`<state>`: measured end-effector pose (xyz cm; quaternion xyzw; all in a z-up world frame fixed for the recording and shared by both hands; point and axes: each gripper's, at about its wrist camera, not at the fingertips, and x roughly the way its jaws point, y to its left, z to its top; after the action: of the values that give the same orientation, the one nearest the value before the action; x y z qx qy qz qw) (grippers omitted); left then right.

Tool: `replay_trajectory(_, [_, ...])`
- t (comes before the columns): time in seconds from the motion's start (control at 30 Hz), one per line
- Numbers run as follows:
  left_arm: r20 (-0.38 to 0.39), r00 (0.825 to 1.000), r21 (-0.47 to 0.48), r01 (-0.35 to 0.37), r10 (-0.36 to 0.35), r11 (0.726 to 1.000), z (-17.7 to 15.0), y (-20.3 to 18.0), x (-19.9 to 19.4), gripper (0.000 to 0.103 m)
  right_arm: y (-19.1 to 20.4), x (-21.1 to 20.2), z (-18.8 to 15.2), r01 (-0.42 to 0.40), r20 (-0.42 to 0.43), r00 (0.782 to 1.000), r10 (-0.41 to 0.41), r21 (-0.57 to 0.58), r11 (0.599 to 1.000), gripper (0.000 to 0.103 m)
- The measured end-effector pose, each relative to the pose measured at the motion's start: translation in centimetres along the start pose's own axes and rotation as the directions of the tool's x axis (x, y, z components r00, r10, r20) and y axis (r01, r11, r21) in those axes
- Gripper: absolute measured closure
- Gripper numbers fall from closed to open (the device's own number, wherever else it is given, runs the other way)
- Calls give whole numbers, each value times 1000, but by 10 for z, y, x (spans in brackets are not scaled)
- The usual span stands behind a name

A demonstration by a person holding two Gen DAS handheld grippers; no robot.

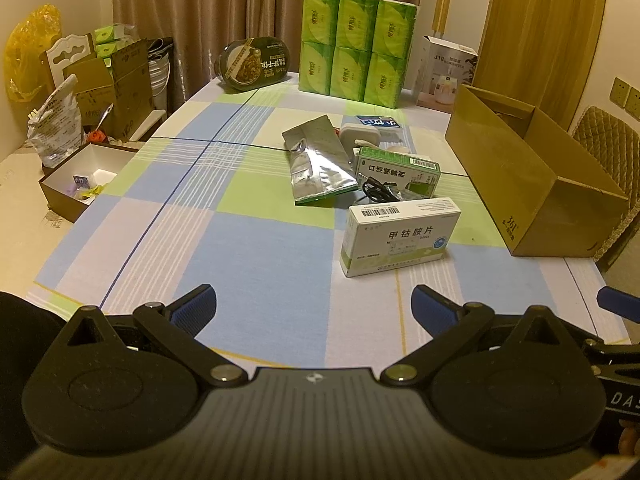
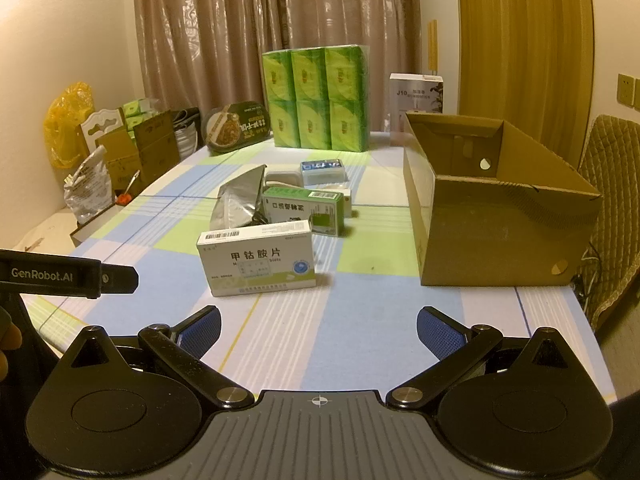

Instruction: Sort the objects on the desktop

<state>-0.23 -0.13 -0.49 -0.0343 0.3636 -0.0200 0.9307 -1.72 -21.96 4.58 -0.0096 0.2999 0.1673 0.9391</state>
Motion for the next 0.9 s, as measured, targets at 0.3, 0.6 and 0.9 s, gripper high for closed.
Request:
replay_trajectory(0.3, [0,1000,0,-1,1,1000,1,0,0,1,-2,1,-2,3,-1,1000,-3,2,1000,2])
replay_trajectory(0.6, [4,1000,-1,14,-14,1000,4,-4,-1,1,-4,0,2,-4,13,1000,4,-6,1000,2])
replay_trajectory(0.9, [37,997,26,61,-62,998,11,-4,-6,1,1,8,5,-22,1,1000,22,-99,995,2])
